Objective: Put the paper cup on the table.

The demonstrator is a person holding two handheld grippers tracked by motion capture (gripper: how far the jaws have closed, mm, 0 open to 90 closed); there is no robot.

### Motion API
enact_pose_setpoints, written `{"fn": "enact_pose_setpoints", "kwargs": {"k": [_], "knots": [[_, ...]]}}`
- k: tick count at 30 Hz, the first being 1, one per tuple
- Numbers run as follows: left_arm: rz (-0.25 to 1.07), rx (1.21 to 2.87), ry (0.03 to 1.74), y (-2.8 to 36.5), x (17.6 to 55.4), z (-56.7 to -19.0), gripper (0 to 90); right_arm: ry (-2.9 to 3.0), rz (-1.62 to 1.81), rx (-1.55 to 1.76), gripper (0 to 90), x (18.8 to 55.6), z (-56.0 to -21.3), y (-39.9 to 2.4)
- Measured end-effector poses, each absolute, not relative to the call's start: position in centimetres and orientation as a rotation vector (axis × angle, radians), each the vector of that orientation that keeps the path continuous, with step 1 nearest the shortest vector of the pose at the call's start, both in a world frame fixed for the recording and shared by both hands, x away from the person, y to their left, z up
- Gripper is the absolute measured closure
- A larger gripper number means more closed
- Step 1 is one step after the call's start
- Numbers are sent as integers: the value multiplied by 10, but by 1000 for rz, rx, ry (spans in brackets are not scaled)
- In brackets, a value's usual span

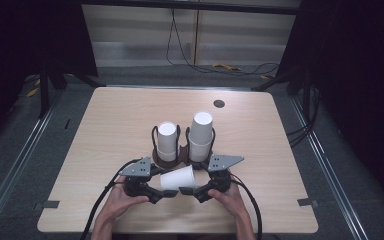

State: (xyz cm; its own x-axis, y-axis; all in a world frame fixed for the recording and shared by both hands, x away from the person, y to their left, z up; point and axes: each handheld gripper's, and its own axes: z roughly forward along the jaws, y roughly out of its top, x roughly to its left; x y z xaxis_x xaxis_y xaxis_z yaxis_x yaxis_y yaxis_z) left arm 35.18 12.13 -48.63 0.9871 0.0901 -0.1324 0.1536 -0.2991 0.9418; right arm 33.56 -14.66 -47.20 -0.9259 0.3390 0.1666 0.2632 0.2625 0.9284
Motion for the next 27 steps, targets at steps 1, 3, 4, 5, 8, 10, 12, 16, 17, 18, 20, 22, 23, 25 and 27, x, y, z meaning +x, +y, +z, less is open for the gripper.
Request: {"fn": "enact_pose_setpoints", "kwargs": {"k": [1,3,4,5,8,10,12,16,17,18,20,22,23,25,27], "knots": [[-66,1883,176,122,352,-486,320,2443,1773,586,134,336,-472,-146],[-73,1873,182,121,352,-487,320,2442,1783,594,146,336,-472,-147],[-73,1875,180,121,352,-488,318,2443,1791,595,157,337,-472,-148],[-69,1882,178,121,353,-487,315,2446,1794,596,163,337,-472,-149],[-55,1886,183,121,354,-488,289,2442,1797,584,189,337,-471,-150],[-64,1877,202,121,355,-489,264,2435,1808,581,210,336,-470,-150],[-57,1887,201,121,354,-489,256,2433,1799,572,222,335,-469,-150],[-57,1874,210,120,354,-490,224,2440,1794,561,247,333,-467,-151],[-56,1874,214,119,354,-490,220,2438,1793,564,249,332,-467,-151],[-56,1874,214,119,354,-490,216,2434,1790,567,249,332,-467,-151],[-37,1877,223,119,355,-490,209,2428,1793,569,250,333,-466,-152],[-32,1880,240,118,355,-491,181,2423,1787,576,250,333,-466,-153],[-29,1889,244,119,356,-491,167,2420,1786,579,250,333,-465,-153],[-23,1894,257,119,356,-492,163,2412,1783,594,250,333,-464,-155],[-14,1870,271,120,357,-493,162,2404,1780,610,249,334,-464,-157]]}}
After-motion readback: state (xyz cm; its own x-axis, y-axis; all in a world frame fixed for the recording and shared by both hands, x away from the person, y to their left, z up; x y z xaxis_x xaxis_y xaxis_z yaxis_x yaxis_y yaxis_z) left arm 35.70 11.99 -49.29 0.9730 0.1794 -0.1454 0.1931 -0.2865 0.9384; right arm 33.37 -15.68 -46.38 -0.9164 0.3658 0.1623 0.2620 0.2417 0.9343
